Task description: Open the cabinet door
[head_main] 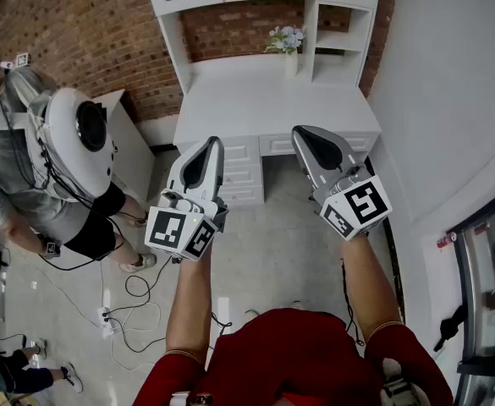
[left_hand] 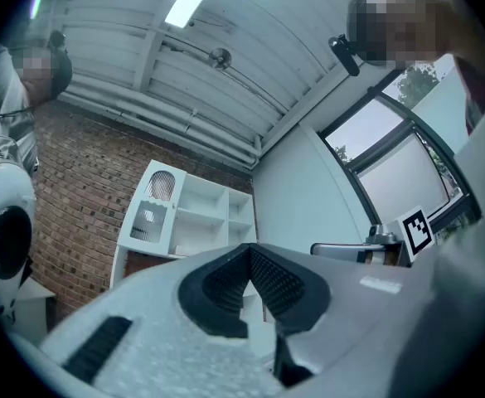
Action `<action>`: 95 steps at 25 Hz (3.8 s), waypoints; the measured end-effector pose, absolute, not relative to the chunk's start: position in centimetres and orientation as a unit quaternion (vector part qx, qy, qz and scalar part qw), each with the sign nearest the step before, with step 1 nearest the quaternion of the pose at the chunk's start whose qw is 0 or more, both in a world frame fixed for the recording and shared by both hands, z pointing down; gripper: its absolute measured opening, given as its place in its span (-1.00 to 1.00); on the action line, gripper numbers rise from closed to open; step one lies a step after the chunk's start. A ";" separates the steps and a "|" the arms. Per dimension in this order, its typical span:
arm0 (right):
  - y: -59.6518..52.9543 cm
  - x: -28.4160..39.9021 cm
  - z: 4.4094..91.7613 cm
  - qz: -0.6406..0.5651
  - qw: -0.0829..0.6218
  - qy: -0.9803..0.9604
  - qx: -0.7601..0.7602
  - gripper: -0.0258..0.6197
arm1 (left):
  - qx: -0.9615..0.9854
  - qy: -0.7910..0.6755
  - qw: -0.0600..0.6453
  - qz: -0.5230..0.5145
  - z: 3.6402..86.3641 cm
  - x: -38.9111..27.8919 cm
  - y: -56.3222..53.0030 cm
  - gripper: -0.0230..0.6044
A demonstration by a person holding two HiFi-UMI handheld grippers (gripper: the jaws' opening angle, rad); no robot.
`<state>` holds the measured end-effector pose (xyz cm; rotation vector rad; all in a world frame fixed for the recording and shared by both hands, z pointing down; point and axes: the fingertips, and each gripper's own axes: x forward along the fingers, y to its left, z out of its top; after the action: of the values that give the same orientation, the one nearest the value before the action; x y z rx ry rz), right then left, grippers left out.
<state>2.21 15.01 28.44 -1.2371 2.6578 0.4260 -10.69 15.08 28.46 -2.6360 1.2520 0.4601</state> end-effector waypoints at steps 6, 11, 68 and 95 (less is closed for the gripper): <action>15.0 0.7 28.6 0.142 0.095 0.896 -0.409 -0.89 | -0.891 0.419 0.085 0.155 29.2 -11.8 14.8 -0.93; 14.8 -1.1 29.1 0.137 0.098 0.892 -0.419 -0.88 | -0.891 0.419 0.082 0.155 29.6 -14.2 14.7 -0.93; -42.3 -0.6 20.7 0.153 0.150 0.914 -0.345 -0.88 | -0.889 0.411 0.134 0.149 19.4 -13.4 -43.4 -0.93; -50.4 1.8 15.6 0.163 0.172 0.923 -0.303 -0.88 | -0.833 0.491 0.228 0.110 2.5 -12.7 -57.9 -0.70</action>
<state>1.76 -50.37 15.61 -0.8596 2.6199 0.4626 -12.73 -57.89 2.46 -2.2946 1.3523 0.3034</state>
